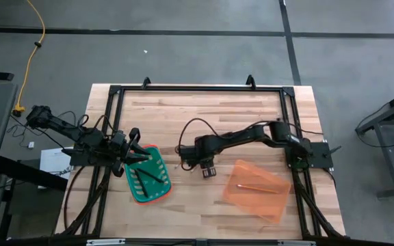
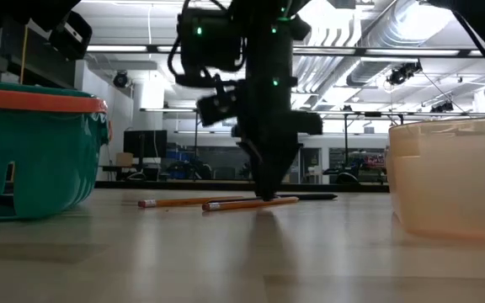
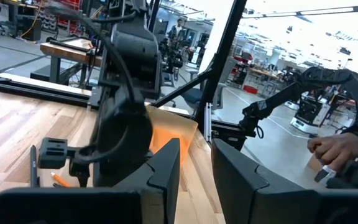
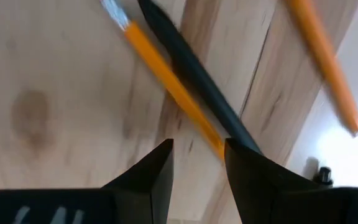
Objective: Sort pens & pencils
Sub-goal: Put the pencil into the orange bin
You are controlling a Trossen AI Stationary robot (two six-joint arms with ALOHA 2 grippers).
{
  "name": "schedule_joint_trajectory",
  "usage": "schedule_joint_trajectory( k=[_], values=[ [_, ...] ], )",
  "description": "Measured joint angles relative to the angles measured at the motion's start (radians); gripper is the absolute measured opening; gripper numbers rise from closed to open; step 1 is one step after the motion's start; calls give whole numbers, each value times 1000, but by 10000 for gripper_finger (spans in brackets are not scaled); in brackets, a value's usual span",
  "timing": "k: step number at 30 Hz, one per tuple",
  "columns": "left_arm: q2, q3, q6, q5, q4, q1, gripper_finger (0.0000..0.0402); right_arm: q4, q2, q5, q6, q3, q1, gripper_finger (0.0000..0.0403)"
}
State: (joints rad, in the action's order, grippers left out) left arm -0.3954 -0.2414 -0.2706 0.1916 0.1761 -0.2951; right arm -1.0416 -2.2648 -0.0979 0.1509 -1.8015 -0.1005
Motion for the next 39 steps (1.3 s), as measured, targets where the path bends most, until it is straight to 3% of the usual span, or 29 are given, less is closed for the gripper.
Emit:
schedule_joint_trajectory(
  k=[9, 28, 39],
  values=[
    [0, 0, 0, 0, 0, 0, 81, -23, -9, -76, 34, 0, -3, 134],
    [0, 0, 0, 0, 0, 0, 81, -18, -9, -73, 37, 10, 0, 134],
    [0, 0, 0, 0, 0, 0, 81, 0, -9, 17, 30, 11, 19, 134]
  ],
)
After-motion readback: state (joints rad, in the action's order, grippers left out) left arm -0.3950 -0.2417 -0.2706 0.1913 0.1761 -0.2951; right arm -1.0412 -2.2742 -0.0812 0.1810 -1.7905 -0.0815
